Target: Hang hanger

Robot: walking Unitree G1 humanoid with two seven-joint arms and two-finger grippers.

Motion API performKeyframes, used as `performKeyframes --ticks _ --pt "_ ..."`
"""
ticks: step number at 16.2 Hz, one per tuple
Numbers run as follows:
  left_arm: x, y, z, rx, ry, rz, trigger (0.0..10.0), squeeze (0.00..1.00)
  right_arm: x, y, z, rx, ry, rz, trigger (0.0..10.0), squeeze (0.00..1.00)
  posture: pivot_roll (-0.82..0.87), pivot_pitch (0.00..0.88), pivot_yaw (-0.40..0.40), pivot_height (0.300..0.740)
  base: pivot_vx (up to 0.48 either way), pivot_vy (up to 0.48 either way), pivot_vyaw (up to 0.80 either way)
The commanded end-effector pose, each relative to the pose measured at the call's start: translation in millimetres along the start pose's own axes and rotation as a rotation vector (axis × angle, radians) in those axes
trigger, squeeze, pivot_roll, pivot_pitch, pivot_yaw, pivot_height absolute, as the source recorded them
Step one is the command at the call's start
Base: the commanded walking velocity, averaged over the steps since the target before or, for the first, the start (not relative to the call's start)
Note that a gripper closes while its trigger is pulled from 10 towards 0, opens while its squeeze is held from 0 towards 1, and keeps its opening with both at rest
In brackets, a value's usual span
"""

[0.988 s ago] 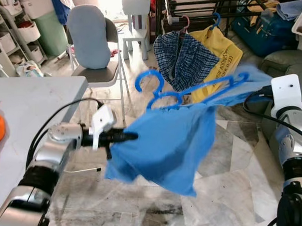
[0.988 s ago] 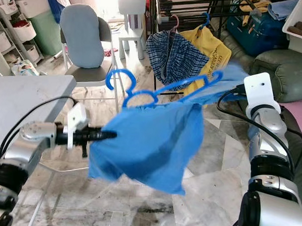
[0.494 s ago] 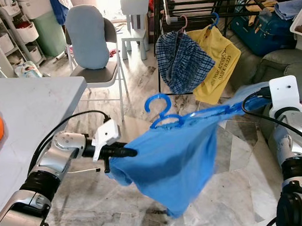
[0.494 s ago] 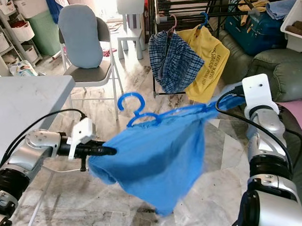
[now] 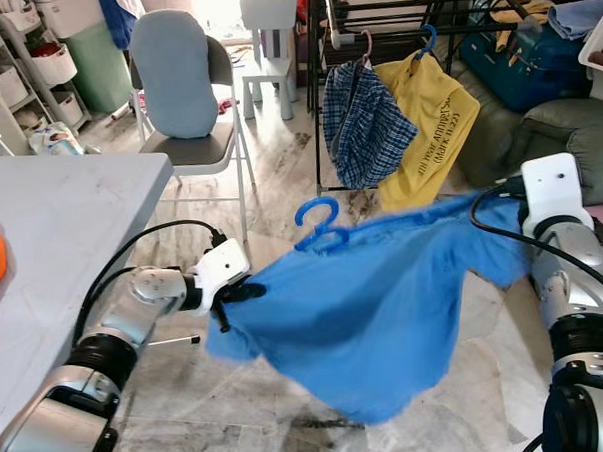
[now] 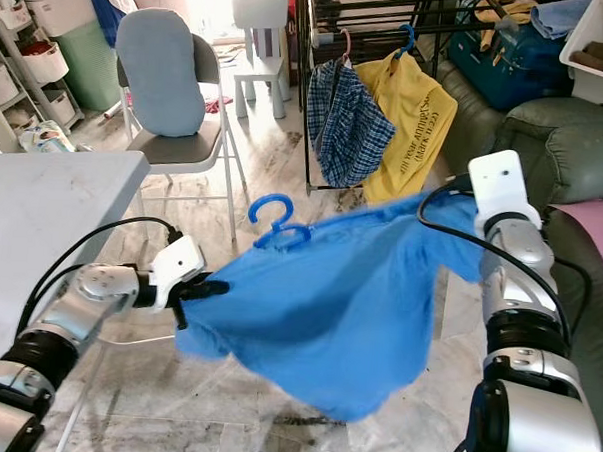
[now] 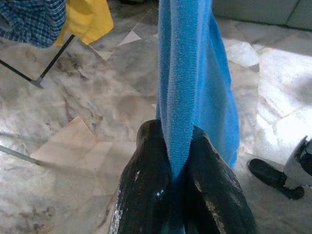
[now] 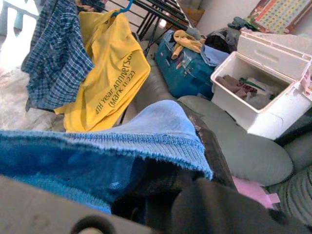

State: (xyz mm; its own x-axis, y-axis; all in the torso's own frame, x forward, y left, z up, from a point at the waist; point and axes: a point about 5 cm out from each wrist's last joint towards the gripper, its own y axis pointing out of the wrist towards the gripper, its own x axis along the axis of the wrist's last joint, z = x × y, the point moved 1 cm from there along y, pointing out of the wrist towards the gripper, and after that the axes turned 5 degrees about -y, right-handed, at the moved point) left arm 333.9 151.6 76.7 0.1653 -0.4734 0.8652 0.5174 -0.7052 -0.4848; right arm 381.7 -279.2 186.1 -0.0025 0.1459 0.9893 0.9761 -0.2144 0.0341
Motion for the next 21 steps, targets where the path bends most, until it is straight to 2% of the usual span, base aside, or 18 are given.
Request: performKeyframes --ticks 1,2,3,5,7,8,9,11,13,15,19,21 --pt "-3.3 -3.3 7.8 0.076 -0.032 0.001 0.0 0.0 16.8 1.9 5.4 0.015 0.003 -0.075 0.0 0.0 -0.15 0.0 0.057 0.74 0.0 0.0 0.0" --pt "-1.7 3.1 5.1 0.099 -0.048 -0.019 0.0 0.0 16.0 1.1 11.4 0.039 -0.002 -0.081 0.0 0.0 -0.15 0.0 0.055 0.74 0.0 0.0 0.0" --pt "0.7 13.1 -3.8 0.085 -0.076 -0.052 0.0 0.0 15.4 0.4 18.3 0.065 -0.007 -0.089 0.0 0.0 -0.15 0.0 0.054 0.74 0.0 0.0 0.0" --pt "2.0 19.6 -10.3 0.07 -0.089 -0.066 0.0 0.0 15.0 0.0 21.4 0.074 -0.006 -0.091 0.0 0.0 -0.15 0.0 0.053 0.74 0.0 0.0 0.0" --pt "6.3 32.9 -24.6 0.041 -0.113 -0.096 0.0 0.0 13.4 -0.4 28.6 0.093 0.0 -0.088 0.0 0.0 -0.15 0.0 0.053 0.74 0.0 0.0 0.0" --pt "14.3 47.2 -35.3 0.055 -0.163 -0.129 0.0 0.0 11.4 -1.9 38.8 0.132 0.016 -0.081 0.0 0.0 -0.15 0.0 0.053 0.74 0.0 0.0 0.0" --pt "16.4 50.4 -36.6 0.068 -0.174 -0.135 0.0 0.0 10.9 -2.6 42.0 0.146 0.02 -0.079 0.0 0.0 -0.15 0.0 0.053 0.74 0.0 0.0 0.0" --pt "24.5 62.7 -37.6 0.162 -0.267 -0.154 0.0 0.0 6.4 -10.2 63.3 0.288 0.04 -0.071 0.0 0.0 -0.16 0.0 0.055 0.74 0.0 0.0 0.0" --pt "26.7 66.8 -37.6 0.201 -0.29 -0.154 0.0 0.0 2.6 -20.6 79.9 0.43 0.072 -0.059 0.0 0.0 -0.17 0.0 0.054 0.74 0.0 0.0 0.0" --pt "27.7 67.7 -33.0 0.264 -0.328 -0.154 0.0 0.0 -3.5 -35.7 95.6 0.58 0.064 -0.047 0.0 0.0 -0.17 0.0 0.054 0.74 0.0 0.0 0.0" --pt "26.2 62.0 -18.6 0.374 -0.421 -0.165 0.0 0.0 -13.1 -69.9 114.8 0.846 0.062 -0.024 0.0 0.0 -0.17 0.0 0.056 0.74 0.0 0.0 0.0" --pt "25.6 59.5 -13.8 0.399 -0.442 -0.166 0.0 0.0 -19.3 -85.3 119.3 0.951 0.032 0.005 0.0 0.0 -0.17 0.0 0.056 0.74 0.0 0.0 0.0"
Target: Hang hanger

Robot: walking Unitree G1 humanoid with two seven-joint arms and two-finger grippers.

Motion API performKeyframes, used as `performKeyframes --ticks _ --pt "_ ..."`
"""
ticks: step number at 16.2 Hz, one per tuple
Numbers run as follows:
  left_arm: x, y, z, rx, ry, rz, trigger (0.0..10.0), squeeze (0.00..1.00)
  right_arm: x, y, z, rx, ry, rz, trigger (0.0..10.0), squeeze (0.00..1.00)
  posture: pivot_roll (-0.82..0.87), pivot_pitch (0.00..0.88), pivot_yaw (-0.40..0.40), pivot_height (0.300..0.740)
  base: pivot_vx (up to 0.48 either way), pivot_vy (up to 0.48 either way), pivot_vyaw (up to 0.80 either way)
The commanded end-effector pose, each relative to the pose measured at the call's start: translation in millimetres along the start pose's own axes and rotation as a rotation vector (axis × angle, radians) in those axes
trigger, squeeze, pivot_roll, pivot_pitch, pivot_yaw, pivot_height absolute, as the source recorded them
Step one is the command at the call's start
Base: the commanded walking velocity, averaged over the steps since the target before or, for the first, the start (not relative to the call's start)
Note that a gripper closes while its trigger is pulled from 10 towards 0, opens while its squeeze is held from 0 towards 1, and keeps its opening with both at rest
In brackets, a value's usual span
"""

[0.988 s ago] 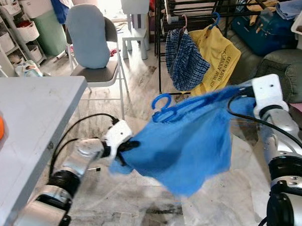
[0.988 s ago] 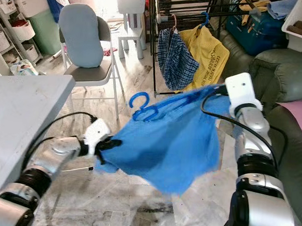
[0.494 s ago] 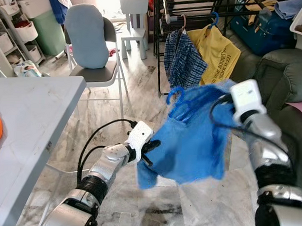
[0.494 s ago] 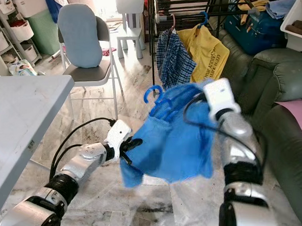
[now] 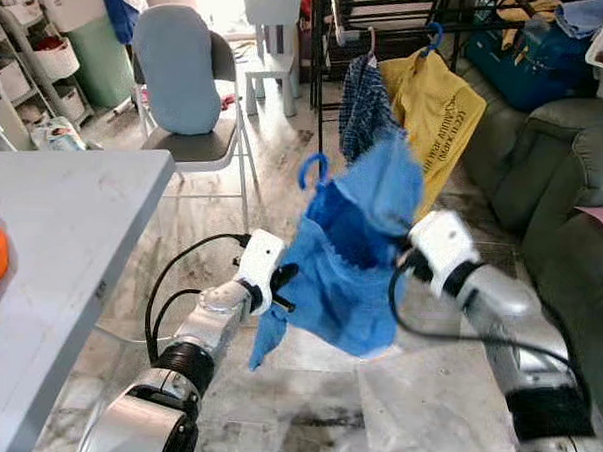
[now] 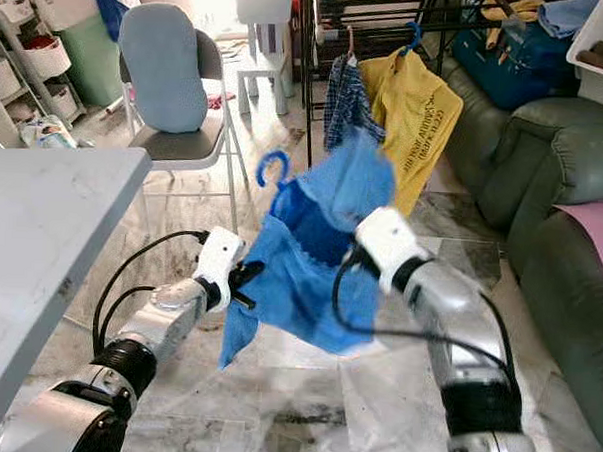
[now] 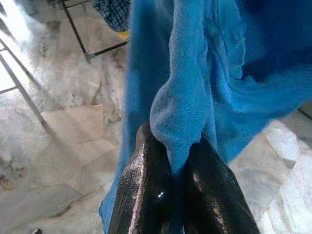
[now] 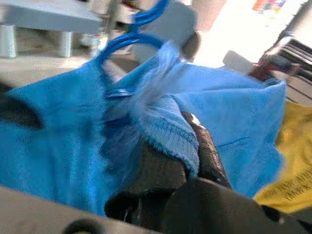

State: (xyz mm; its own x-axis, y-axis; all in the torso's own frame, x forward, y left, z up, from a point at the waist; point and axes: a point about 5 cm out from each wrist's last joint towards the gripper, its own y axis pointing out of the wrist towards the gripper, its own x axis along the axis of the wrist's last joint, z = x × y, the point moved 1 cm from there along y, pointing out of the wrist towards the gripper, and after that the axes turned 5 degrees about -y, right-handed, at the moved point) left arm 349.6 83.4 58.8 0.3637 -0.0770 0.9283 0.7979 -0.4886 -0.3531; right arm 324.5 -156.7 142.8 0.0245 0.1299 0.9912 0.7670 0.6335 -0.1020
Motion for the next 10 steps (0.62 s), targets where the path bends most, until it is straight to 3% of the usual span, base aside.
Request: performKeyframes --ticks 1,5,7,8,9,10 --pt "12.9 -1.1 12.5 0.055 -0.02 -0.036 0.0 0.0 -0.9 -0.9 17.3 0.114 -0.004 0.016 0.0 0.0 -0.17 0.0 0.056 0.74 0.0 0.0 0.0" --pt "18.5 -2.0 21.7 0.097 -0.045 -0.044 0.0 0.0 -24.0 -29.4 63.0 0.443 -0.015 0.161 0.0 0.0 -0.17 0.0 0.056 0.74 0.0 0.0 0.0" --pt "20.6 -1.6 22.4 0.098 -0.045 -0.047 0.0 0.0 -31.8 -32.1 66.6 0.453 -0.068 0.208 0.0 0.0 -0.17 0.0 0.056 0.74 0.0 0.0 0.0" --pt "22.9 -1.3 22.2 0.092 -0.043 -0.055 0.0 0.0 -41.4 -27.1 57.3 0.357 -0.127 0.264 0.2 0.0 -0.17 0.0 0.056 0.74 0.0 0.0 0.0" --pt "26.6 -1.3 21.8 0.077 -0.021 -0.069 0.0 0.0 -50.9 -21.7 42.9 0.233 -0.205 0.317 10.0 0.0 -0.17 0.0 0.055 0.74 0.0 0.0 0.0" --pt "31.0 -1.8 20.3 0.046 0.036 -0.082 0.0 0.0 -51.0 -19.3 32.9 0.147 -0.223 0.303 10.0 1.0 -0.17 0.0 0.055 0.74 0.0 0.0 0.0"
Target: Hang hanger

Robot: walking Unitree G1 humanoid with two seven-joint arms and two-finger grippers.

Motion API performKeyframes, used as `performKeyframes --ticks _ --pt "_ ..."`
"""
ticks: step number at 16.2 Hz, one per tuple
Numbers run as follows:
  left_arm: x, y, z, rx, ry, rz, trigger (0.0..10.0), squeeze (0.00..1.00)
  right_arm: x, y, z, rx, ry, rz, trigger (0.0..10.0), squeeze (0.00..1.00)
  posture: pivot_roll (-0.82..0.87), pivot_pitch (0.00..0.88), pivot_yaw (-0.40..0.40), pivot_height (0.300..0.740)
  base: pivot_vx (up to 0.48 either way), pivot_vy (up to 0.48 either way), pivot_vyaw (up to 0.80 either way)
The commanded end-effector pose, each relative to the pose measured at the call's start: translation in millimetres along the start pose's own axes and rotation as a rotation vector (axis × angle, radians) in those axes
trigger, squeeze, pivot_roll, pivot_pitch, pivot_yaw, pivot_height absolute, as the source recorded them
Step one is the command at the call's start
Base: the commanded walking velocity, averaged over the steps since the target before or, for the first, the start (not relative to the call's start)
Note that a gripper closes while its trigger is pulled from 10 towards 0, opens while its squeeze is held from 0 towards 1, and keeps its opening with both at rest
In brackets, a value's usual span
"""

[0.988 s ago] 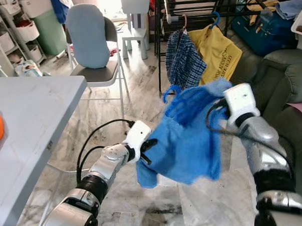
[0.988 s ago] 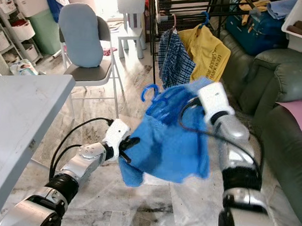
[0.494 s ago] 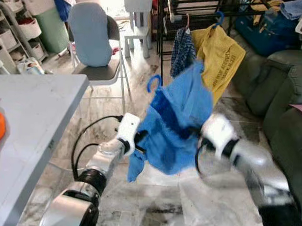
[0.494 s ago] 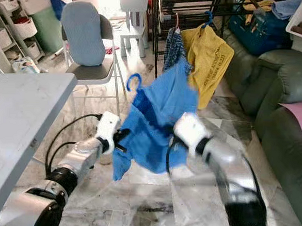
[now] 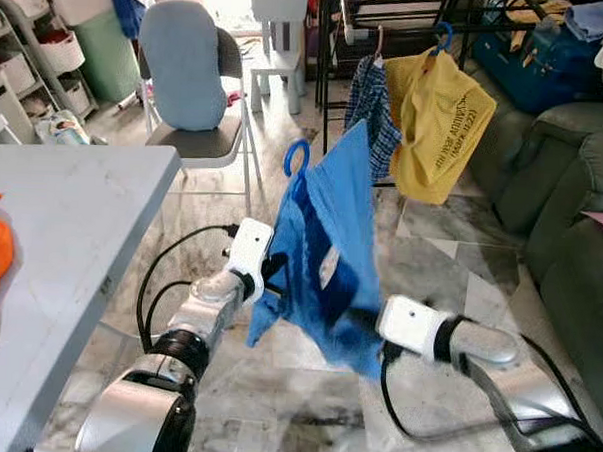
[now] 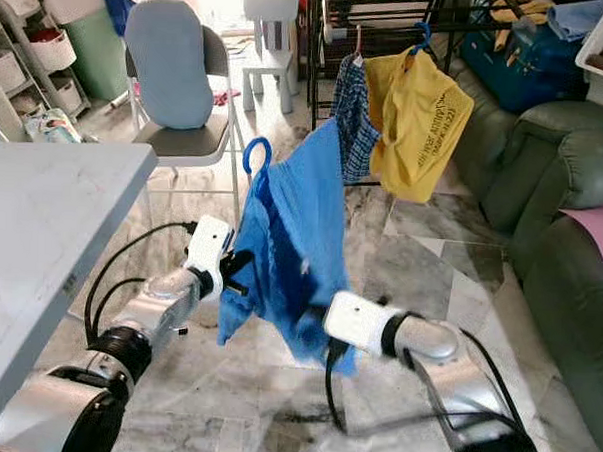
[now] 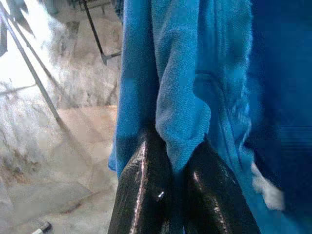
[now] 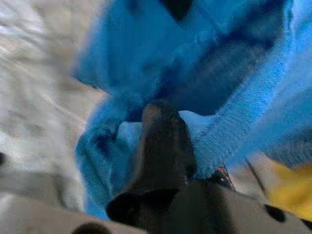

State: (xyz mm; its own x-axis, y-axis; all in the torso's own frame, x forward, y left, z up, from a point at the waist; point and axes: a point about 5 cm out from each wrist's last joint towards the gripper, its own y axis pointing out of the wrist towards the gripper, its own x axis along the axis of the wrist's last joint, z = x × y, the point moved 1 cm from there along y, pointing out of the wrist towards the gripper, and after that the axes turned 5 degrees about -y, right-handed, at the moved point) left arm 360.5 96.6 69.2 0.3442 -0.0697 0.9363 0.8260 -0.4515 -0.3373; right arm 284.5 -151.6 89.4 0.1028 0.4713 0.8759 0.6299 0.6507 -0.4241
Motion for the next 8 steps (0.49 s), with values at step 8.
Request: performKeyframes --ticks 8 --pt "22.9 -3.0 12.7 -0.017 0.11 -0.065 0.0 0.0 1.1 -1.8 -12.8 -0.064 -0.24 0.031 10.0 1.0 -0.17 0.0 0.059 0.74 0.0 0.0 0.0"
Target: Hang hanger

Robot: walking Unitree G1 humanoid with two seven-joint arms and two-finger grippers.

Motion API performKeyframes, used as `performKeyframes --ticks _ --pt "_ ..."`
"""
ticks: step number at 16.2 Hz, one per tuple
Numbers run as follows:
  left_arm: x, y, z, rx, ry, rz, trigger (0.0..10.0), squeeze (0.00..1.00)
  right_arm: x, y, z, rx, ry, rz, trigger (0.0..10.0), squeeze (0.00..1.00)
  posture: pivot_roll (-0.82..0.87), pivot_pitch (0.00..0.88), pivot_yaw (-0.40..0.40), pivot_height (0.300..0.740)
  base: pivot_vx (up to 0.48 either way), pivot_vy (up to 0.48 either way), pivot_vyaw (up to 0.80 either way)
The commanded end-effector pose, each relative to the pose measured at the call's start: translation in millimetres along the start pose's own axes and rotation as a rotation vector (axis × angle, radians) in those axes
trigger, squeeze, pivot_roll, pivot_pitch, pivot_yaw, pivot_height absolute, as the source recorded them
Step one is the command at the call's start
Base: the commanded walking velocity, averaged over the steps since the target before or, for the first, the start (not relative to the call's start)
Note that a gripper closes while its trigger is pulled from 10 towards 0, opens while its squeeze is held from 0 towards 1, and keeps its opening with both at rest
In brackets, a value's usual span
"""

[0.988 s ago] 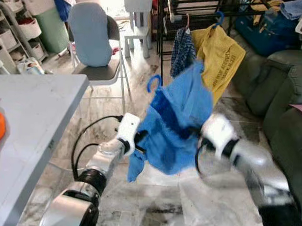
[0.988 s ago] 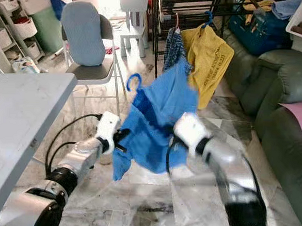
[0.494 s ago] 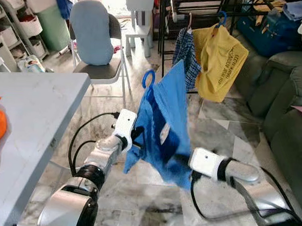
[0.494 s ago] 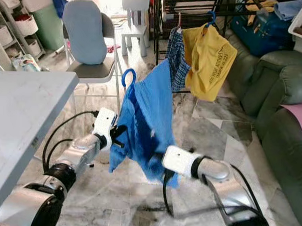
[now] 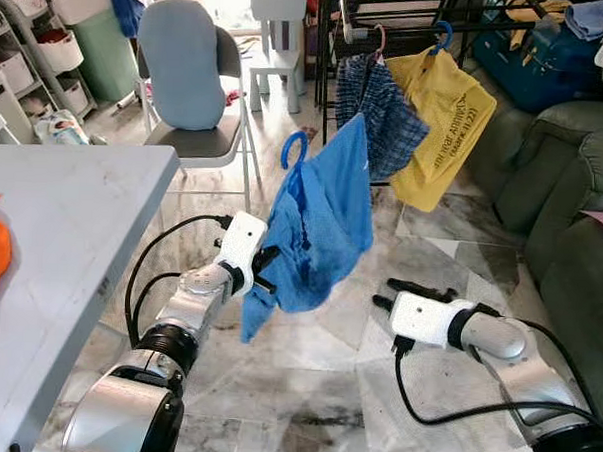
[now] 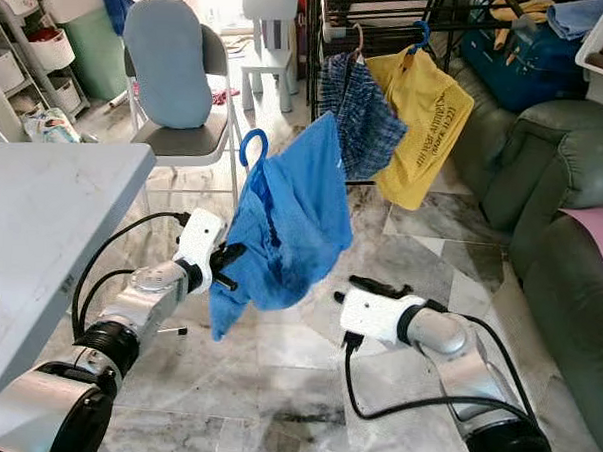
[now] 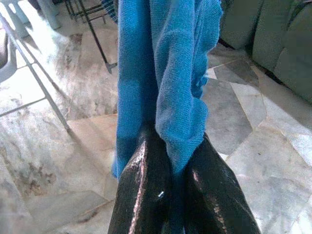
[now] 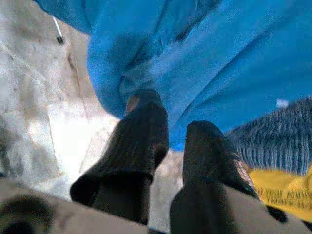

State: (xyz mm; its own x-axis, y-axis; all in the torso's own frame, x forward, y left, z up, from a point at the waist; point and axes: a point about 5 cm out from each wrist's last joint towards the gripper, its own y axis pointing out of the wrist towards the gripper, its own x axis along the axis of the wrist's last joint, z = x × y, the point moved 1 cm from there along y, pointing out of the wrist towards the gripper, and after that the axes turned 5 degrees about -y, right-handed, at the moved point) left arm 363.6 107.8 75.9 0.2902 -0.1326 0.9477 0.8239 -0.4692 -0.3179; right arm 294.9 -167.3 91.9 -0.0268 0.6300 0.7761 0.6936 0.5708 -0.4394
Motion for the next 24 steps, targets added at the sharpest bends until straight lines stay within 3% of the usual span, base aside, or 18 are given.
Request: performKeyframes --ticks 1,3,4,6,10,13,15,20,21,22,23,24 --pt "16.3 1.9 0.5 -0.027 0.074 -0.048 0.0 0.0 10.9 0.3 6.1 0.053 -0.048 -0.053 10.0 1.0 -0.17 0.0 0.063 0.74 0.0 0.0 0.0" --pt "13.3 -1.9 -9.5 -0.179 0.208 -0.039 0.0 0.0 16.3 -6.2 -7.7 0.038 -0.134 -0.06 10.0 1.0 -0.17 0.0 0.065 0.74 0.0 0.0 0.0" --pt "12.2 -3.2 -11.6 -0.216 0.23 -0.038 0.0 0.0 17.6 -7.2 -11.4 0.031 -0.151 -0.067 10.0 1.0 -0.16 0.0 0.069 0.74 0.0 0.0 0.0" --pt "-0.5 -15.7 -8.6 -0.358 0.422 0.026 0.0 0.0 35.5 -21.6 -42.5 0.003 -0.294 -0.126 10.0 1.0 -0.16 0.0 0.073 0.74 0.0 0.0 0.0" --pt "1.4 -18.6 2.0 -0.343 0.497 0.05 0.0 0.0 55.9 -36.2 -74.5 -0.019 -0.396 -0.142 10.0 1.0 -0.16 0.0 0.076 0.74 0.0 0.0 0.0" --pt "4.4 -19.3 -4.1 -0.393 0.552 0.017 0.0 0.0 45.9 -38.3 -79.4 0.02 -0.362 -0.121 10.0 1.0 -0.17 0.0 0.077 0.74 0.0 0.0 0.0" --pt "6.1 -21.6 -16.2 -0.485 0.618 -0.031 0.0 0.0 31.7 -37.2 -70.2 0.119 -0.267 -0.101 10.0 1.0 -0.17 0.0 0.077 0.74 0.0 0.0 0.0" --pt "1.9 -26.8 -25.0 -0.583 0.722 -0.045 0.0 0.0 25.7 -31.3 -71.1 0.178 -0.326 -0.068 10.0 0.98 -0.16 0.0 0.074 0.74 0.0 0.0 0.0" --pt "1.5 -27.7 -25.3 -0.591 0.731 -0.051 0.0 0.0 24.0 -30.7 -71.7 0.188 -0.343 -0.055 10.0 0.8 -0.16 0.0 0.074 0.74 0.0 0.0 0.0" --pt "0.4 -28.2 -25.3 -0.599 0.733 -0.046 0.0 0.0 21.8 -30.9 -70.7 0.209 -0.359 -0.041 10.0 0.26 -0.16 0.0 0.074 0.74 0.0 0.0 0.0" --pt "-3.3 -30.4 -24.7 -0.616 0.766 -0.033 0.0 0.0 21.2 -30.3 -69.5 0.227 -0.351 -0.047 10.0 0.0 -0.16 0.0 0.076 0.74 0.0 0.0 0.0" --pt "-3.9 -30.9 -24.5 -0.618 0.765 -0.033 0.0 0.0 20.3 -29.8 -69.7 0.229 -0.349 -0.047 10.0 0.0 -0.16 0.0 0.076 0.74 0.0 0.0 0.0"
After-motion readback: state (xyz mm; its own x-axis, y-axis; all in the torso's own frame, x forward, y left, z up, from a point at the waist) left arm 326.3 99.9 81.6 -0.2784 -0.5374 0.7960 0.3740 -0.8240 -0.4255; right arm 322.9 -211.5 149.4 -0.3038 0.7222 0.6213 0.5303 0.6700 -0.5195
